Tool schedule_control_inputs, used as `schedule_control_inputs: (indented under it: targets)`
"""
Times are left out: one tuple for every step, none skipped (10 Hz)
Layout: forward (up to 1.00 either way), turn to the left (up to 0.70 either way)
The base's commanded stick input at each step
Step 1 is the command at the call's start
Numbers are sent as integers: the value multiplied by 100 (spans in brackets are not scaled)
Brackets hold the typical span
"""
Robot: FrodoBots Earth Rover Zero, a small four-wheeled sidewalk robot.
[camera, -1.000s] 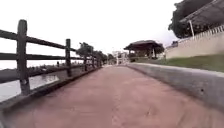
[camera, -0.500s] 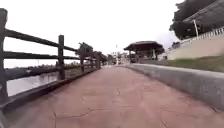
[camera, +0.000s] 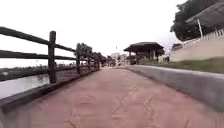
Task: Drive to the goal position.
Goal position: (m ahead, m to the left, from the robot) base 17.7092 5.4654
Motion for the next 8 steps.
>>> schedule_control_inputs:
  targets:
    - [100, 34]
    - [100, 37]
    - [100, 0]
    - [100, 0]
    - [100, 0]
    - [100, 0]
    - [100, 0]
    - [100, 0]
